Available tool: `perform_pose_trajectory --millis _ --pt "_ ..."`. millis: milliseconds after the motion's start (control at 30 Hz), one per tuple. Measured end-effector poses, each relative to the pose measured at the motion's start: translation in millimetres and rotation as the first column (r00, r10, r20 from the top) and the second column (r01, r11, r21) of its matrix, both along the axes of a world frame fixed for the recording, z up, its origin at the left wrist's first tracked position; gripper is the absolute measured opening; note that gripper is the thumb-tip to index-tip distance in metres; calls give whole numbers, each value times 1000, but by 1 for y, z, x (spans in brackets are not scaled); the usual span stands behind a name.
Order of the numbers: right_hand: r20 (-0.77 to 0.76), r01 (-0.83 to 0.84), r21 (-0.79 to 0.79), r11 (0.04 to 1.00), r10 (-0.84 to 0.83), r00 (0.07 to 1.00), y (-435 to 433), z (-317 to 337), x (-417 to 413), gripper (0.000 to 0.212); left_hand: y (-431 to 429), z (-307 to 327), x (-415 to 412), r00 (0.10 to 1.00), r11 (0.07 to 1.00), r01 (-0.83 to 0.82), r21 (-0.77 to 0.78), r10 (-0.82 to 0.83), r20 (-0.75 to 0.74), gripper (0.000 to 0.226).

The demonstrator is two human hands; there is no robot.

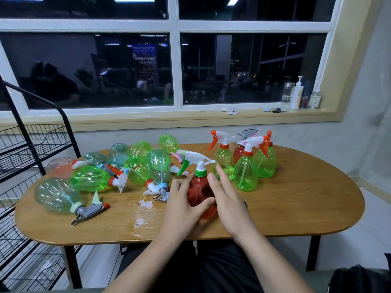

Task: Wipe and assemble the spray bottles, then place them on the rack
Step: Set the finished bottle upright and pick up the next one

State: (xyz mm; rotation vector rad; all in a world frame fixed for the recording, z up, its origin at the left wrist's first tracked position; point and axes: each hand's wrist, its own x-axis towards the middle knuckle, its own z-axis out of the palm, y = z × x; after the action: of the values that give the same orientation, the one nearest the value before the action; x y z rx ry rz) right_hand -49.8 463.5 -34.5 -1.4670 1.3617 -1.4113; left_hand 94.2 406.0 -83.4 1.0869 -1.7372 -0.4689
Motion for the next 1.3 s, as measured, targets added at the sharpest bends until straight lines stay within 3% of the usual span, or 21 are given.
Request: perform_pose_trajectory --millis 167,267,500,667,833,967,1067,1233,1300 --pt "-17 49 -78 996 -50 999 -1 -11 5 61 6 4 -2 999 999 0 47 3 -50 86" --pt "-43 14 -65 998 -17 999 -1 -30 9 66 11 5 -2 996 996 9 94 -1 -84 64" --pt "-119 49 51 998 -42 992 -11 -48 -2 65 9 3 -2 997 994 24 103 -16 -74 76" --pt "175 1 105 994 -20 984 -16 -42 -10 37 7 3 -4 998 994 30 105 -23 -63 92" --pt "403 12 61 998 -36 914 -16 -48 -17 35 12 8 -5 976 989 43 140 -11 -216 83" --pt "589 -68 8 998 50 806 -12 -38 -15 68 18 16 -12 937 987 74 145 -19 -348 74" --pt "692 -102 -6 995 78 717 -8 -23 -9 47 21 22 -18 909 983 111 148 -40 -415 71" --pt "815 -279 -14 960 173 554 1 -19 1 65 20 32 -27 910 990 115 79 -73 -407 73" --pt "819 -305 -11 952 183 543 4 -20 0 67 16 34 -27 921 993 86 78 -49 -388 77"
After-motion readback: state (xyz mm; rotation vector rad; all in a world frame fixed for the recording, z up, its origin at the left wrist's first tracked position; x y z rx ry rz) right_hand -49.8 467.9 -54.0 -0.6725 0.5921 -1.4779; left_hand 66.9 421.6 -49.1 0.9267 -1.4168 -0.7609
